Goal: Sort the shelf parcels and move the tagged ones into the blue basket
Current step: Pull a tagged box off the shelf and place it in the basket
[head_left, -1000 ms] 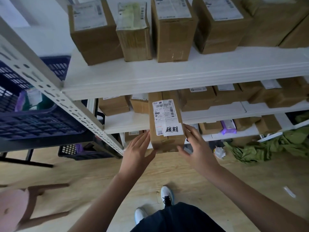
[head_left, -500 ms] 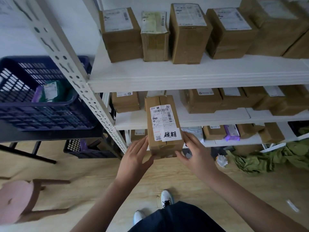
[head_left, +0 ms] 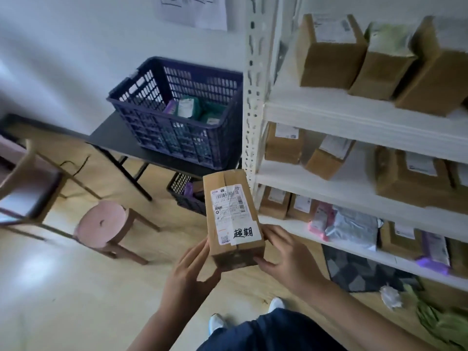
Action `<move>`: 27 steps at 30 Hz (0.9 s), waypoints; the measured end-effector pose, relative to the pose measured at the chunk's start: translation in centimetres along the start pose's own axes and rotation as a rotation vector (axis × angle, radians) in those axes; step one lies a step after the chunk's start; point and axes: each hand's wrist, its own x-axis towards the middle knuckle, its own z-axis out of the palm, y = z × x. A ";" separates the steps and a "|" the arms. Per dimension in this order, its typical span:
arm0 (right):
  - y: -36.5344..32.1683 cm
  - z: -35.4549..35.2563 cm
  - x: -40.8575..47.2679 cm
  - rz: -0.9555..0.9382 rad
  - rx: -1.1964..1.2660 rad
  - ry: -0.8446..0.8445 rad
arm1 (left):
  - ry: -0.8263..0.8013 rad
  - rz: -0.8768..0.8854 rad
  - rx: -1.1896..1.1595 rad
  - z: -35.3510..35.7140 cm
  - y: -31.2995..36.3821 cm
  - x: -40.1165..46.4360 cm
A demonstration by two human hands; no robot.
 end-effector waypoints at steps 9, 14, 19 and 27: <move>-8.8 3.3 13.7 -0.138 0.052 -0.021 | 0.193 -0.021 0.117 -10.7 -6.6 5.0; -12.6 3.7 20.7 -0.197 0.047 0.064 | 0.230 0.025 0.180 -15.7 -9.6 10.9; -13.5 3.8 28.8 -0.215 0.019 0.139 | 0.217 0.030 0.176 -17.4 -14.3 18.9; -9.3 5.9 41.3 -0.136 0.019 0.215 | 0.146 -0.074 0.241 -16.6 -19.8 32.0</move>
